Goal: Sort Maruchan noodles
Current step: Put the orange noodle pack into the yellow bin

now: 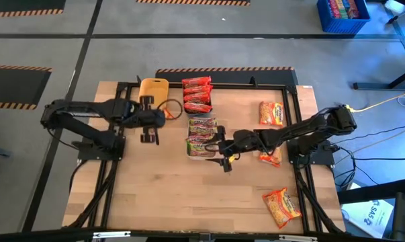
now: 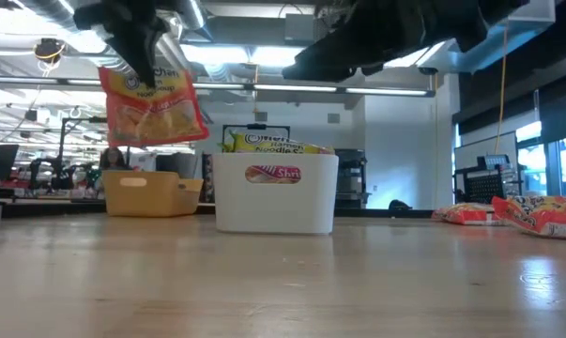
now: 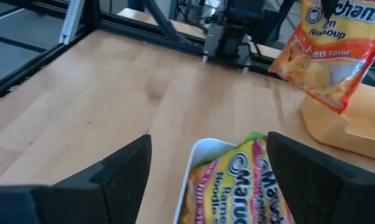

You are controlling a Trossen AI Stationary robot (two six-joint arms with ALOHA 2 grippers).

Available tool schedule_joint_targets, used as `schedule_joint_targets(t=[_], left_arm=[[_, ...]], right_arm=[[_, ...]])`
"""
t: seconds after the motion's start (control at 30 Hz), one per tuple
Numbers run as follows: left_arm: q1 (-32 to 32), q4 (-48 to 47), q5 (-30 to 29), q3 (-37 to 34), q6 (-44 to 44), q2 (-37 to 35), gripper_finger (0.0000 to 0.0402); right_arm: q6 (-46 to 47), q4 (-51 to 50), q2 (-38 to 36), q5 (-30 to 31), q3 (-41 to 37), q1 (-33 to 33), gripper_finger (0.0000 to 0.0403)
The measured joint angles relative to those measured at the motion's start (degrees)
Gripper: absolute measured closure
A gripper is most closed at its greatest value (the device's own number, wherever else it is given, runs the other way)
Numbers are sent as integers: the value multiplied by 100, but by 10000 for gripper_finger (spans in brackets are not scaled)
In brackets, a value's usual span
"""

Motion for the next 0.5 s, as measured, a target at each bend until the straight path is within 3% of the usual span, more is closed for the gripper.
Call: schedule_joint_targets(t=[0.27, 0.5], left_arm=[[1365, 140, -624, 18, 1491, 64, 392], [2735, 964, -556, 19, 2660, 104, 398]], right_arm=[[9, 230, 2, -159, -201, -86, 100], [-33, 630, 204, -255, -368, -84, 100]])
